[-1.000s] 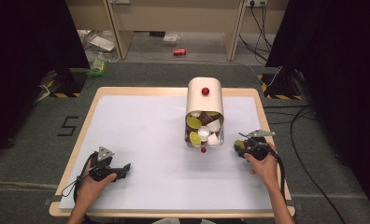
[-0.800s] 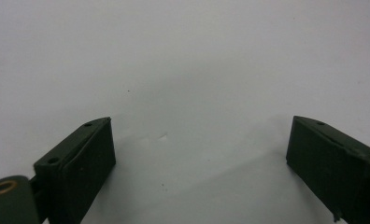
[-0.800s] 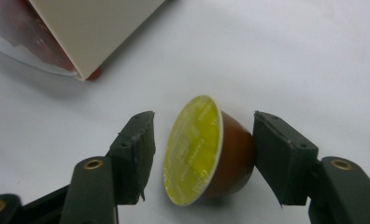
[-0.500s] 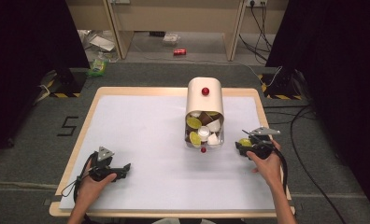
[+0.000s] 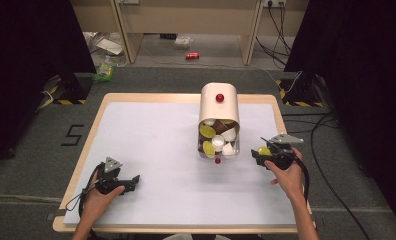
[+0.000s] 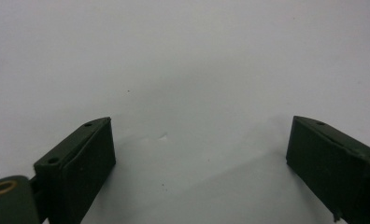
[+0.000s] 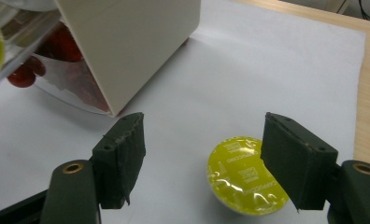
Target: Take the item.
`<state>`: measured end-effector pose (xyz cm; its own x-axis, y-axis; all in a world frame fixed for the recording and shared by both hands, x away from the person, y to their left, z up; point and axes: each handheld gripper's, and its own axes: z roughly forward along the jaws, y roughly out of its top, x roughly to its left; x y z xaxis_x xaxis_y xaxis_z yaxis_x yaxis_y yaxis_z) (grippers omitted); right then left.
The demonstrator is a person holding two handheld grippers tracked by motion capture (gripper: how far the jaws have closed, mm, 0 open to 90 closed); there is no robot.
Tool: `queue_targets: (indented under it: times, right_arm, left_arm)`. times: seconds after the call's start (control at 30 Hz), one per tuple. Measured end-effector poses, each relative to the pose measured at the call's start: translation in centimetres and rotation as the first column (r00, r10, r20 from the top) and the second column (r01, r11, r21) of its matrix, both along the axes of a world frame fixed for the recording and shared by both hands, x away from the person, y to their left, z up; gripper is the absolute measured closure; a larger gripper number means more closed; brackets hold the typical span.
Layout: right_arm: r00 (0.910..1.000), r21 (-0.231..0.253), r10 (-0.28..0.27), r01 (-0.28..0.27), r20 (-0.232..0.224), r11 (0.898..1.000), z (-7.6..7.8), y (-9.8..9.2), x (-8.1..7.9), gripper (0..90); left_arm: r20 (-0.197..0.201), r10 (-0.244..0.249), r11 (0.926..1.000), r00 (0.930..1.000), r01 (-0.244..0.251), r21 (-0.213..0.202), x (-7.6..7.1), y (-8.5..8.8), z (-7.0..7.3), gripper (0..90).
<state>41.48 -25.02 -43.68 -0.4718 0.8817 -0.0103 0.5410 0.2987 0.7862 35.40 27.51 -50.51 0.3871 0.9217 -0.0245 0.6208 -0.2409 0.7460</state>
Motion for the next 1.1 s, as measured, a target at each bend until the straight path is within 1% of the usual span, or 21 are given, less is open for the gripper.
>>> queue_targets:
  times: [0.3,0.43,0.83,1.0,1.1]
  right_arm:
    - [0.9994,-0.003,0.034,-0.034,0.004,0.999,0.7,1.0,-0.5,28.5]
    - [0.9988,0.004,0.047,-0.047,0.009,0.999,1.2,1.4,-1.0,27.3]
    - [0.9963,-0.004,0.084,-0.084,0.019,0.996,2.1,2.4,-2.6,24.5]
    - [0.9946,-0.009,0.102,-0.102,0.019,0.995,2.1,2.8,-3.5,24.3]
    - [0.9936,-0.014,0.112,-0.112,0.011,0.994,1.8,2.9,-3.9,24.2]
  left_arm:
    - [0.0,0.0,1.0,1.0,0.0,0.0,0.0,0.0,0.0,7.5]
    - [0.0,0.0,1.0,1.0,0.0,0.0,0.0,0.0,0.0,7.6]
    - [0.0,0.0,1.0,1.0,0.0,0.0,0.0,0.0,0.0,7.6]
    - [0.0,0.0,1.0,1.0,0.0,0.0,0.0,0.0,0.0,7.5]
    - [0.0,0.0,1.0,1.0,0.0,0.0,0.0,0.0,0.0,7.5]
